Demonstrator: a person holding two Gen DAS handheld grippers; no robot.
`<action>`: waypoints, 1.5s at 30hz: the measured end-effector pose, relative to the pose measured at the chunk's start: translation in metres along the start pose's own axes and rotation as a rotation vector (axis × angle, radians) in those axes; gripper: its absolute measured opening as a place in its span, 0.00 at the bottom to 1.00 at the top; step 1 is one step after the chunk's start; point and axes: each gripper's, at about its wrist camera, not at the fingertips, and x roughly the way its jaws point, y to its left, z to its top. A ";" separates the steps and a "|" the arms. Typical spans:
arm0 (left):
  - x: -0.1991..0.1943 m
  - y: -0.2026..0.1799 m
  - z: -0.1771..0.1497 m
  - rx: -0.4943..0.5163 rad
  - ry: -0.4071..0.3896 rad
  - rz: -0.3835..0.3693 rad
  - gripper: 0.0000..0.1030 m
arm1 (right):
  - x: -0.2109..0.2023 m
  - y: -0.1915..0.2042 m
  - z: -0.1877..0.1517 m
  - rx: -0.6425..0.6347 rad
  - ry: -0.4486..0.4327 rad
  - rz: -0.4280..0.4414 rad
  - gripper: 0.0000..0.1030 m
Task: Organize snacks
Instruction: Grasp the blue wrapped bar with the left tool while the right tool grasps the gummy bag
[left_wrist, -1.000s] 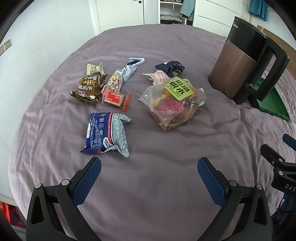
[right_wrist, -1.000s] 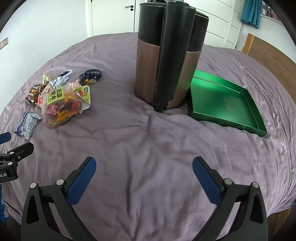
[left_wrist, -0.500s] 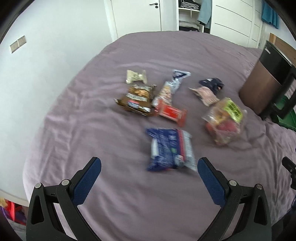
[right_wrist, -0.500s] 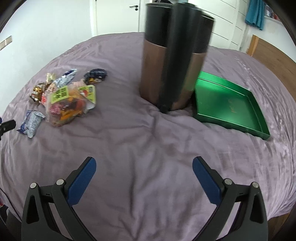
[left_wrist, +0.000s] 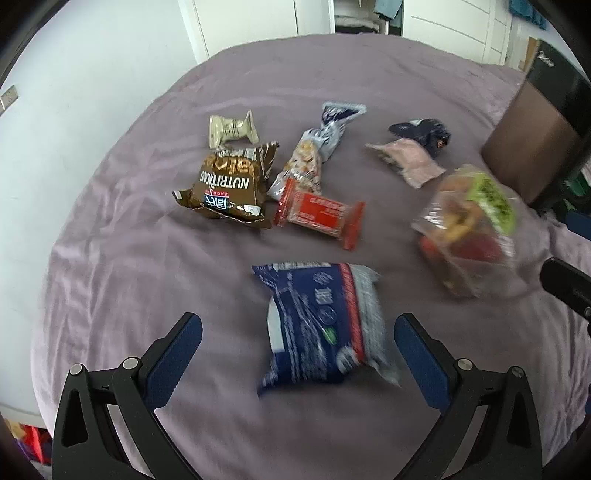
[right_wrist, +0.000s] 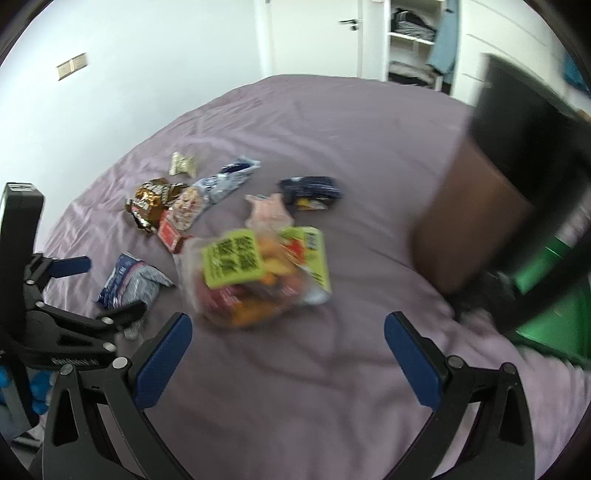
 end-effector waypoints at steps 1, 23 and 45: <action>0.005 0.002 0.001 -0.001 0.009 -0.002 0.99 | 0.009 0.004 0.002 -0.021 0.012 0.014 1.00; 0.062 0.016 0.030 -0.044 0.240 -0.043 0.99 | 0.056 0.037 0.047 -0.286 0.162 0.038 1.00; 0.087 0.024 0.060 -0.058 0.268 -0.053 0.98 | 0.100 0.018 0.045 -0.222 0.287 0.075 1.00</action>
